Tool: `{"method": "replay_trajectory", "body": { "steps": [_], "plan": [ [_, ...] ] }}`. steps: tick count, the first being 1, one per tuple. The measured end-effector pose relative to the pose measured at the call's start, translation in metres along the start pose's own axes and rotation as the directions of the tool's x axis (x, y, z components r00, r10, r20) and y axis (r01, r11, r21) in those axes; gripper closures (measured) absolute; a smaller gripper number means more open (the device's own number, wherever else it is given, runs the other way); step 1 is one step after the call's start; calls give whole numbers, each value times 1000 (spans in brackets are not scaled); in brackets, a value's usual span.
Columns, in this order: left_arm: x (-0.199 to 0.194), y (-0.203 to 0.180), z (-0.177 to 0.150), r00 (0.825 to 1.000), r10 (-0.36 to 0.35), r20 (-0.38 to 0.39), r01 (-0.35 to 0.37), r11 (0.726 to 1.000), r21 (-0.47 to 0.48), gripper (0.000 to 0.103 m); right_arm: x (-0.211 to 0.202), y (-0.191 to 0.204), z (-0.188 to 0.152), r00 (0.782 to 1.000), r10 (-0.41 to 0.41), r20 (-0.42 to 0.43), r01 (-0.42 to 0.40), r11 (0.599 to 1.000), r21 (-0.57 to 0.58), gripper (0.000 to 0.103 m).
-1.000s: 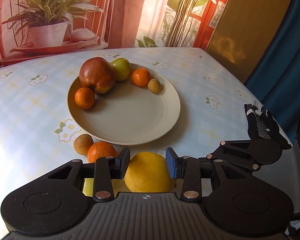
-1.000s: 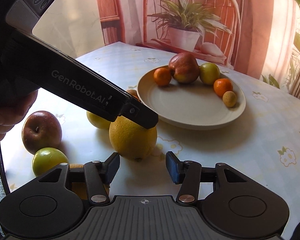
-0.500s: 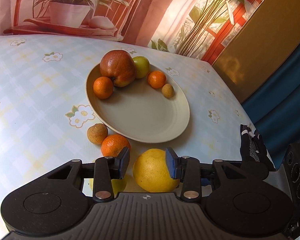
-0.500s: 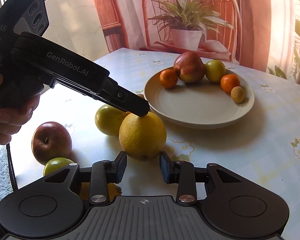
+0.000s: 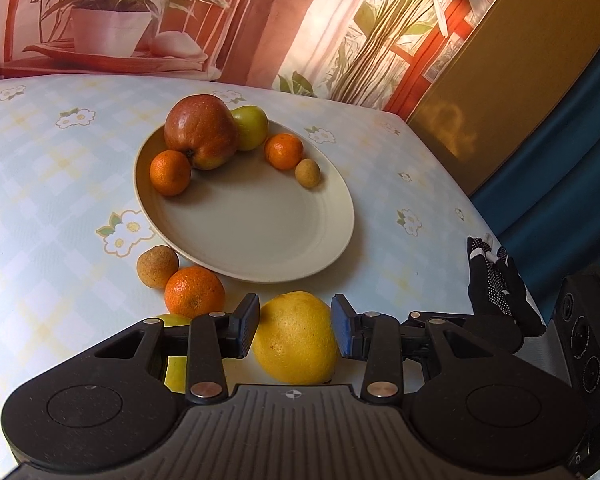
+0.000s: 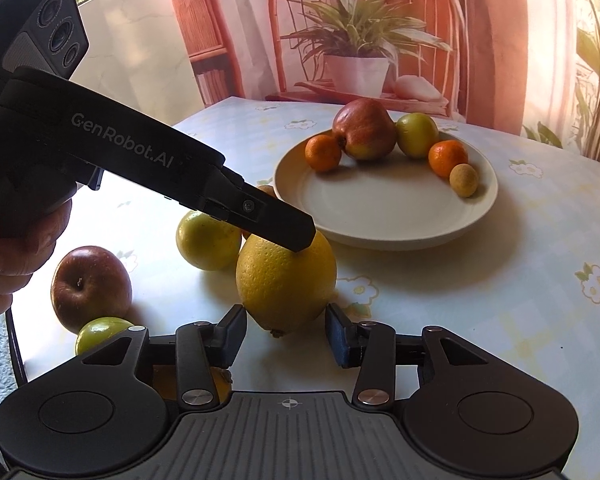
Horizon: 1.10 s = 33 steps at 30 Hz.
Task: Organize fruits
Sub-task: 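Carry the lemon toward the plate with the left gripper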
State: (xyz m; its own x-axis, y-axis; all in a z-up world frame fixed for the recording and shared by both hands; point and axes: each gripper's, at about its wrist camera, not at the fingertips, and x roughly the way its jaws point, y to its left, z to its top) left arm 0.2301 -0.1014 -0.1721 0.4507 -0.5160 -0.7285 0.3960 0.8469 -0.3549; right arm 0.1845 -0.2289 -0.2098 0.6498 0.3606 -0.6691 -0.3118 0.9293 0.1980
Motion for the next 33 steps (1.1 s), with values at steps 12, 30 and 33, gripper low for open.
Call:
{"method": "replay_trajectory", "body": {
  "steps": [12, 30, 33],
  "plan": [
    [-12, -6, 16, 998, -17, 62, 17, 1000, -2, 62, -15, -4, 13, 996, -10, 83, 10, 1000, 5, 64],
    [29, -7, 85, 997, 25, 76, -27, 999, 27, 62, 14, -56, 71, 993, -76, 89, 77, 997, -7, 64],
    [42, -2, 93, 997, 48, 62, -49, 999, 13, 62, 31, -66, 77, 994, -81, 67, 82, 997, -8, 64]
  ]
}}
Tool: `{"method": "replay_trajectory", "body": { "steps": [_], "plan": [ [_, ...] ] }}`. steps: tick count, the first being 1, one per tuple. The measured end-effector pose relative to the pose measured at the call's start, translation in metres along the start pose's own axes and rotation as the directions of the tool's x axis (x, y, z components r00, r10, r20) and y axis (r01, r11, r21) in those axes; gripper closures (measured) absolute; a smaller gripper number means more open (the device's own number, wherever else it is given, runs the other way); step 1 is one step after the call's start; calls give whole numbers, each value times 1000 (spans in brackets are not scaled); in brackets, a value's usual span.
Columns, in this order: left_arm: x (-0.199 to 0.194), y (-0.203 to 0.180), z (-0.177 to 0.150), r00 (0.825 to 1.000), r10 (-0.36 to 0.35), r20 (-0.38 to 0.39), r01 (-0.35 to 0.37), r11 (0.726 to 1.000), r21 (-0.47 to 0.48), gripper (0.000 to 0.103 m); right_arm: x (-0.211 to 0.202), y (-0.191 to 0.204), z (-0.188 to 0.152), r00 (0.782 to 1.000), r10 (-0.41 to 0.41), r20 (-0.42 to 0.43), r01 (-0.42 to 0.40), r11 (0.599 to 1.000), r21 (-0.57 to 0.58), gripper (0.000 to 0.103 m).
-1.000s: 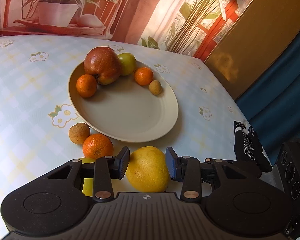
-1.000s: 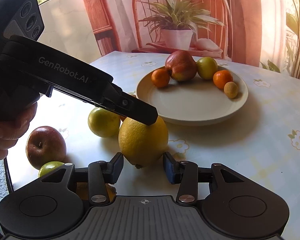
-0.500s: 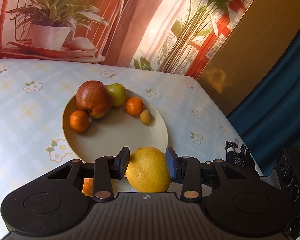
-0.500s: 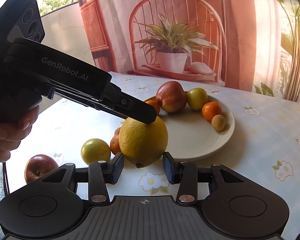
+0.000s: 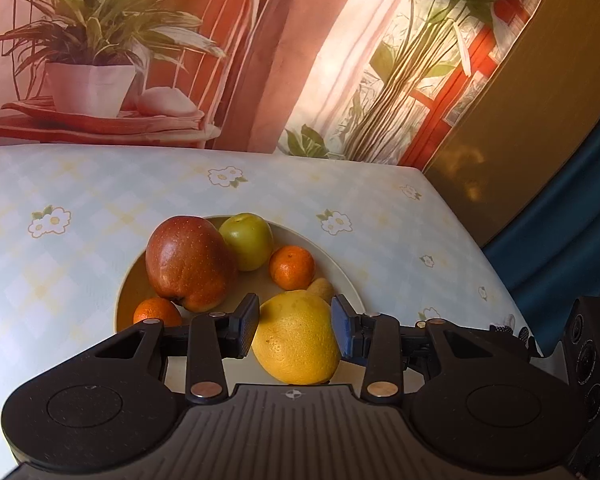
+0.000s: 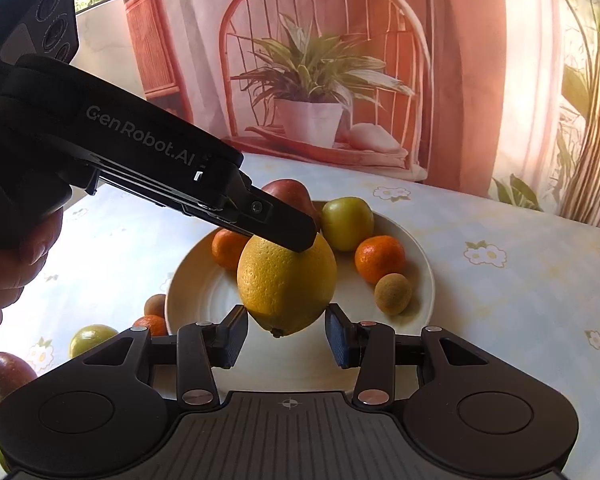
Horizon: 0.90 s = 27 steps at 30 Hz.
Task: Organize fruits
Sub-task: 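Carry the lemon toward the plate with the left gripper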
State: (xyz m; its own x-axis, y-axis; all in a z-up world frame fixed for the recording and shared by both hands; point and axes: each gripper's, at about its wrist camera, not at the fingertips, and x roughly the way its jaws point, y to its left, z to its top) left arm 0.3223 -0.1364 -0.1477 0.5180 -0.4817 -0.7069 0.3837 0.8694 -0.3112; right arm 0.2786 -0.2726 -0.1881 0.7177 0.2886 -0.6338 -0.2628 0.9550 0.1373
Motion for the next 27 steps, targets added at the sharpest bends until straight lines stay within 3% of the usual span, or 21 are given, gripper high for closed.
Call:
{"method": "replay_trajectory", "body": {
  "steps": [15, 27],
  "plan": [
    [22, 10, 10, 1000, 19, -11, -19, 1000, -21, 62, 31, -17, 6, 1000, -5, -19, 6, 999, 40, 64],
    [8, 10, 6, 999, 42, 18, -41, 999, -6, 63, 36, -16, 9, 998, -55, -29, 57, 996, 68, 64]
  ]
}}
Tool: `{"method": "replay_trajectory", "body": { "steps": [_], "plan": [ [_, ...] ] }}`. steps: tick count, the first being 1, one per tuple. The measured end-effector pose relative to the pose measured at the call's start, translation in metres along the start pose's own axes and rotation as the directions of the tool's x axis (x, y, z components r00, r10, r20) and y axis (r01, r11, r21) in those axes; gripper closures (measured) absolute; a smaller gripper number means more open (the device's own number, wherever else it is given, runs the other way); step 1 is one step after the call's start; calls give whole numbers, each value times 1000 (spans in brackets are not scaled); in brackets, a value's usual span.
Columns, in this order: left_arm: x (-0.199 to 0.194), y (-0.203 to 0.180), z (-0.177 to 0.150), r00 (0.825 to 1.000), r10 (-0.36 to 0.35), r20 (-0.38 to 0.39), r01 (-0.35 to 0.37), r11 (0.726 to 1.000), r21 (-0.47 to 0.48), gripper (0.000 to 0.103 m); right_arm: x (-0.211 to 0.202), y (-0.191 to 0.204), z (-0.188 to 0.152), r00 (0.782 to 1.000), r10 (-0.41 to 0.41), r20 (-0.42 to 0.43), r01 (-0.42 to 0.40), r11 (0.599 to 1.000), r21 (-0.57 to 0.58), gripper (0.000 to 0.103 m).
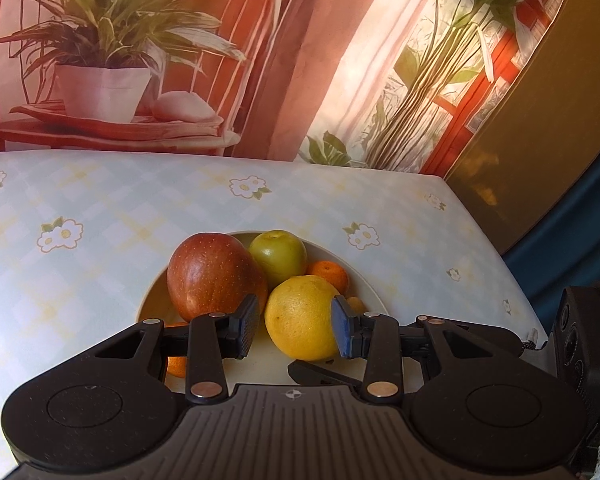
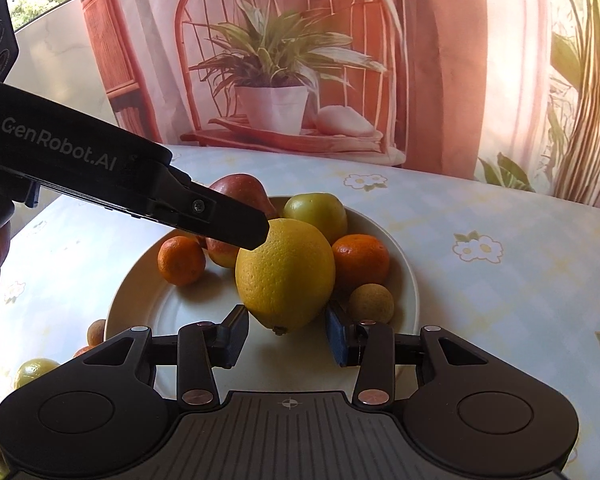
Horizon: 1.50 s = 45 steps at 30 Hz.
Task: Organize fruits
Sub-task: 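Carry the lemon toward the plate with the left gripper, then open the left gripper to set the lemon on the plate, pull back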
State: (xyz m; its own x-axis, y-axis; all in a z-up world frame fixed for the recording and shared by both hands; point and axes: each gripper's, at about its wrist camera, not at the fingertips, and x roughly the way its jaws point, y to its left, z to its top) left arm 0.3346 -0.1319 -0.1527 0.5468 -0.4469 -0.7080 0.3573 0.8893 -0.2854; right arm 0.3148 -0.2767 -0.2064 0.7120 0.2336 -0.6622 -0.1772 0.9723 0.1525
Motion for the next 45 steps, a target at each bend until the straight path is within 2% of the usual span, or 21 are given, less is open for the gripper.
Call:
{"method": "replay_trajectory", "body": {
  "steps": [6, 24, 33, 45],
  "plan": [
    [-7, -4, -2, 1000, 22, 17, -23, 1000, 13, 63, -1, 5, 3, 1000, -16, -14, 17, 1000, 14, 64],
    [-62, -6, -19, 991, 116, 74, -121, 990, 70, 61, -52, 27, -4, 998, -47, 46, 46, 999, 26, 64],
    [-101, 20, -40, 975, 203, 88, -209, 975, 74, 60, -69, 49, -18, 997, -45, 66, 41, 998, 53, 64],
    [-145, 59, -79, 948, 294, 123, -301, 953, 43, 60, -69, 87, -27, 999, -15, 42, 12, 998, 61, 64]
  ]
}}
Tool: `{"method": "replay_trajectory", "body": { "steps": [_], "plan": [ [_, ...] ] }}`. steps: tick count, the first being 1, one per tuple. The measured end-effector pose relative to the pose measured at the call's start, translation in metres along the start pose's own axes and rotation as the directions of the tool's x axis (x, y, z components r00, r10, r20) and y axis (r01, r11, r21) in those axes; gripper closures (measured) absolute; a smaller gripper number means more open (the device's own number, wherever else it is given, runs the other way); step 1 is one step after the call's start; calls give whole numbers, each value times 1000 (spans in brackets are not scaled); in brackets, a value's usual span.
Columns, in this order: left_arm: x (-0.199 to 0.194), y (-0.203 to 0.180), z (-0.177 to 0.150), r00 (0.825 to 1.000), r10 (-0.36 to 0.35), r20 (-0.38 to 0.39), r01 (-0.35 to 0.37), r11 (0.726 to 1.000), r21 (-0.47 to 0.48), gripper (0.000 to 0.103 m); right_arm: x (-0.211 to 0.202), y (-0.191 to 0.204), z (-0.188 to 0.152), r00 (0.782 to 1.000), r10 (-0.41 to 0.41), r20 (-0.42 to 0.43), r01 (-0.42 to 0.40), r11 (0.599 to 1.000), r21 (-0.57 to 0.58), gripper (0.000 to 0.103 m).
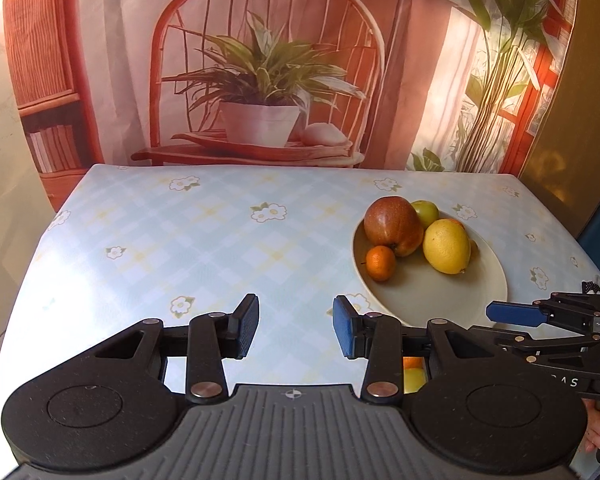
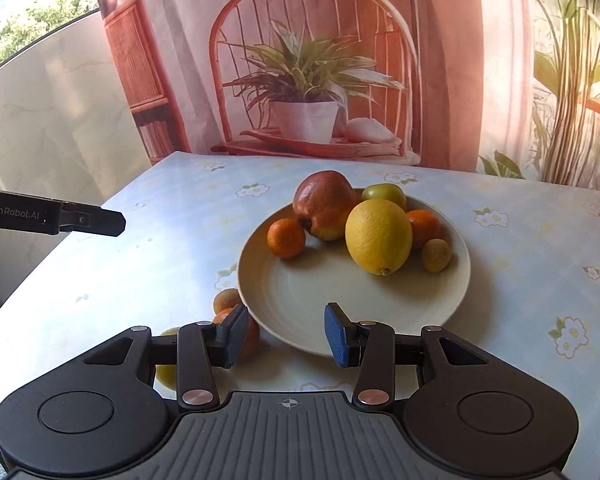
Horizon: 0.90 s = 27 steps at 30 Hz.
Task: Organize fruits
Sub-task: 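Close the right gripper around the green-yellow citrus and lift it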
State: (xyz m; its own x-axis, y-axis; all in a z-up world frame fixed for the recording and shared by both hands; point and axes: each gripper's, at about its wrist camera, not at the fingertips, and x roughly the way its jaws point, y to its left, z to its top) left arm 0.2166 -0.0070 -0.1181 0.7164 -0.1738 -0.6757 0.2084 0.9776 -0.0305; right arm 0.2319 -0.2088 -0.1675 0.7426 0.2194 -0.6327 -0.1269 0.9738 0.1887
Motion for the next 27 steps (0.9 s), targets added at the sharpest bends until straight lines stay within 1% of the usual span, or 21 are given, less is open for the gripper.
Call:
{"method": "replay_trajectory", "body": {
  "steps": [3, 5, 6, 7, 9, 13, 17, 19, 21, 22, 27],
  "plan": [
    [-11, 6, -9, 999, 31, 28, -31, 1000, 3, 59, -2, 10, -4, 1000, 14, 5, -15, 1000, 18, 64],
    [-19, 10, -16, 998, 44, 48, -44, 999, -16, 59, -3, 18, -6, 1000, 18, 11, -18, 999, 33, 64],
    [-21, 11, -18, 997, 50, 55, -49, 998, -26, 57, -4, 21, -8, 1000, 19, 15, -20, 999, 43, 64],
    [-24, 11, -21, 996, 56, 64, -54, 998, -32, 53, -5, 24, -9, 1000, 22, 19, -23, 998, 57, 64],
    [-31, 10, -28, 993, 75, 95, -71, 997, -44, 52, -7, 30, -11, 999, 28, 26, -30, 997, 70, 64],
    [-41, 10, -45, 987, 89, 132, -74, 991, -112, 52, -9, 43, -15, 999, 23, 22, -24, 998, 52, 63],
    [-45, 13, -62, 987, 97, 125, -77, 984, -159, 52, -3, 58, -20, 1000, 26, -8, -26, 999, 25, 63],
    [-45, 15, -67, 985, 115, 125, -93, 981, -169, 52, 3, 63, -21, 999, 25, -24, -25, 999, 21, 64],
    [-45, 18, -70, 984, 128, 121, -105, 979, -176, 52, 8, 66, -22, 999, 21, -35, -20, 999, 34, 63],
    [-45, 20, -72, 985, 127, 116, -104, 977, -184, 52, 11, 67, -23, 999, 22, -40, -20, 999, 46, 62],
    [-45, 30, -74, 988, 117, 99, -92, 970, -225, 52, 20, 69, -23, 998, -5, -60, 9, 998, 68, 61]
  ]
}}
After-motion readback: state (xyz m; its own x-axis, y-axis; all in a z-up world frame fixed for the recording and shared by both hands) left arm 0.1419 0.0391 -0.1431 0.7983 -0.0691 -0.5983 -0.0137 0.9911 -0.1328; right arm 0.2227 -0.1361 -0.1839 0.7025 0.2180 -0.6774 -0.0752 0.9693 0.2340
